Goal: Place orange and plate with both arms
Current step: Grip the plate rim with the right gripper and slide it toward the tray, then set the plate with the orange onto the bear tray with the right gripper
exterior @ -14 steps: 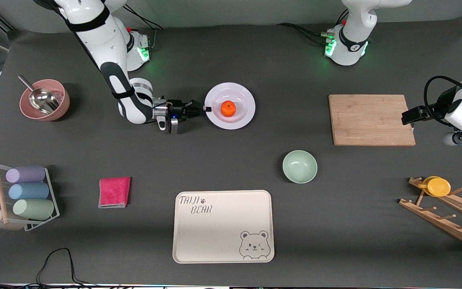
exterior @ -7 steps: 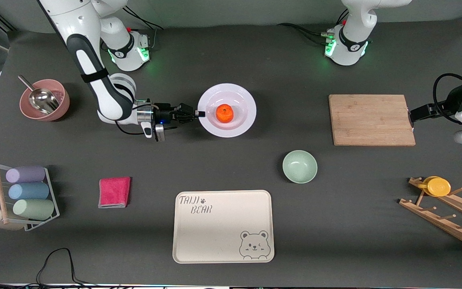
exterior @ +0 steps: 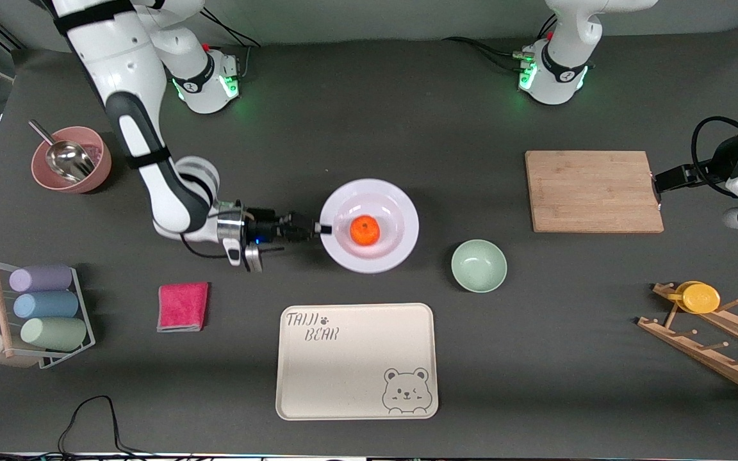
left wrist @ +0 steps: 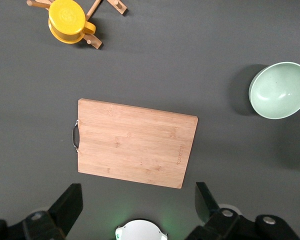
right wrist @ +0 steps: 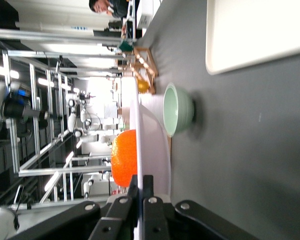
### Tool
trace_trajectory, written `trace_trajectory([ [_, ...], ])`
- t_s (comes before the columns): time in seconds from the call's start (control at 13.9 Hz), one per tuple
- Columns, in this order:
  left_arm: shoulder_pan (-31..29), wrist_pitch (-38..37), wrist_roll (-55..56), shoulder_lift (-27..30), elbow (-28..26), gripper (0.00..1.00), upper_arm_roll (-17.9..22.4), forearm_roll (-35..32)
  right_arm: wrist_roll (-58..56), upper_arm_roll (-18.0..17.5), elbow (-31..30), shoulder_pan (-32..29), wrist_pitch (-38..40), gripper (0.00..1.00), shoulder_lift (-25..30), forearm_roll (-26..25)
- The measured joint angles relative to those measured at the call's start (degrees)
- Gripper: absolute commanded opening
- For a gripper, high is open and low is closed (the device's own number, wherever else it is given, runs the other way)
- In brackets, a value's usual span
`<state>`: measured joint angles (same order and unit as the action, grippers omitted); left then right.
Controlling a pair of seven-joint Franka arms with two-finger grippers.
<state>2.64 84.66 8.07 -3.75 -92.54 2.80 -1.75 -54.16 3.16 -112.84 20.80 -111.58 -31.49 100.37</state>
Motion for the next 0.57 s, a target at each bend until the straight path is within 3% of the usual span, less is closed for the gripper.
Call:
trace_trajectory([
  [0.57,0.1,-0.7,0.0,-0.2,0.0,1.00,-0.3,0.0,21.8,8.2,41.0,-0.1,0.1,0.00,-24.2,-0.1],
])
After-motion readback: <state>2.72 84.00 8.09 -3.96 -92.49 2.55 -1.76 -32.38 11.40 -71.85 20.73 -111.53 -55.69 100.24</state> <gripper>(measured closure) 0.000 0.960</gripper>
